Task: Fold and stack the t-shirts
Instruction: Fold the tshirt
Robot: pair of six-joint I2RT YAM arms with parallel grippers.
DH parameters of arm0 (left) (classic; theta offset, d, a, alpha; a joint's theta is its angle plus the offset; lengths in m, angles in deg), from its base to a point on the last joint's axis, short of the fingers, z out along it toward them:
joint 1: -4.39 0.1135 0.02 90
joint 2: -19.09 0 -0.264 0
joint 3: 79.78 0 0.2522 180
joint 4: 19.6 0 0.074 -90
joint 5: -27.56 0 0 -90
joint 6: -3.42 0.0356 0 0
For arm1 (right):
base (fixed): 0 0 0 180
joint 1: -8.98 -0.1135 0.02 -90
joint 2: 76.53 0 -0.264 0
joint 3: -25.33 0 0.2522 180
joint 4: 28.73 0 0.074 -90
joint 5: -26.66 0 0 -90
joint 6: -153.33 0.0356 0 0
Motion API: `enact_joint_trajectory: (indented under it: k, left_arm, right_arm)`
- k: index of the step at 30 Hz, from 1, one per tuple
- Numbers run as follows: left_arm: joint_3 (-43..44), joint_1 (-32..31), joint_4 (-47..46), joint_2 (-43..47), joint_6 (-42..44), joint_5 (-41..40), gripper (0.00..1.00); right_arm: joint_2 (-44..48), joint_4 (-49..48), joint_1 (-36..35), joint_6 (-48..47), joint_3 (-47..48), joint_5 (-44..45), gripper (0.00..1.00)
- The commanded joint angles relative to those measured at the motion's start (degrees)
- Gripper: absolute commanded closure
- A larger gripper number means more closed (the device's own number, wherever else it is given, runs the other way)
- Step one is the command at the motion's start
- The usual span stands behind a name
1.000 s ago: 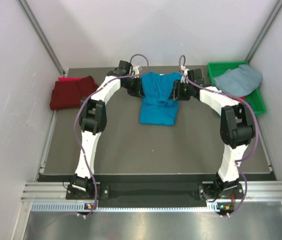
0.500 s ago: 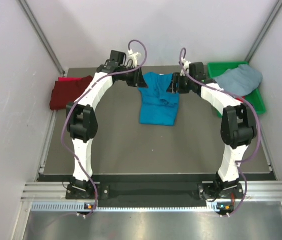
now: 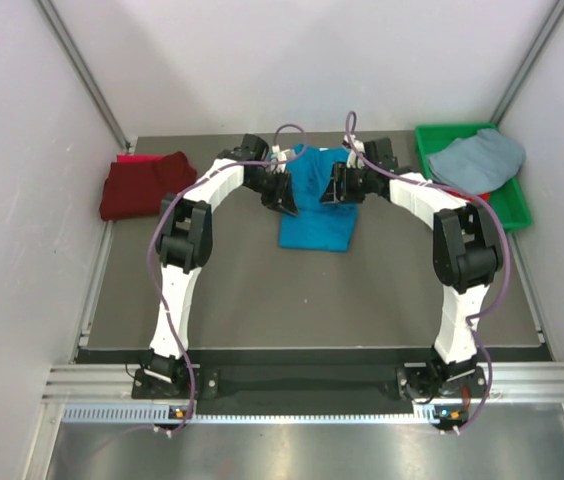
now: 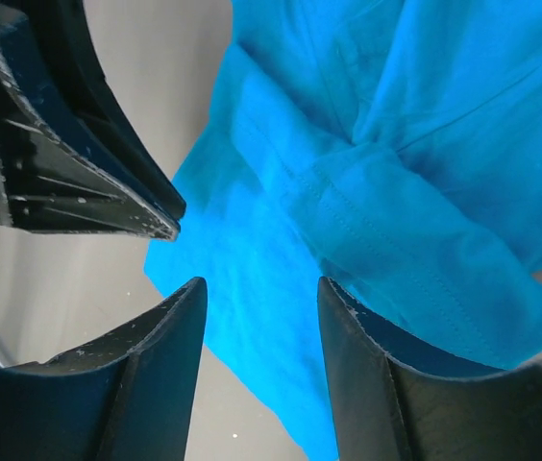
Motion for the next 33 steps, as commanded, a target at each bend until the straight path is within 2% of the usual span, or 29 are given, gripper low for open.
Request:
enact_joint_trajectory:
  k: [1, 10, 16, 25, 33]
  left_arm:
    - [0.34, 0.02, 1.08, 0.92, 2.35, 1.70, 0.76]
    - [-0.36, -0.24, 2.05, -0.49, 1.65, 1.80, 0.77]
    - [-0.54, -0.24, 2.31, -1.98, 0.77, -0.05, 0.77]
    - [-0.54, -0.33, 2.49, -3.66, -0.72, -2.51, 0.76]
    - [-1.15, -0.68, 2.05, -3.05, -0.63, -4.27, 0.76]
  right_arm:
    - [0.26, -1.20, -0.92, 0.34, -0.90, -2.04, 0.50]
    - [1.05, -0.15, -2.50, 0.60, -4.32, -1.77, 0.50]
    - [-2.46, -1.02, -2.41, 1.04, -2.31, -0.37, 0.51]
    - [-8.00, -1.47, -0.74, 0.16, 5.16, 4.29, 0.49]
    - [-9.23, -2.60, 0.22, -3.70, 18.25, 8.77, 0.48]
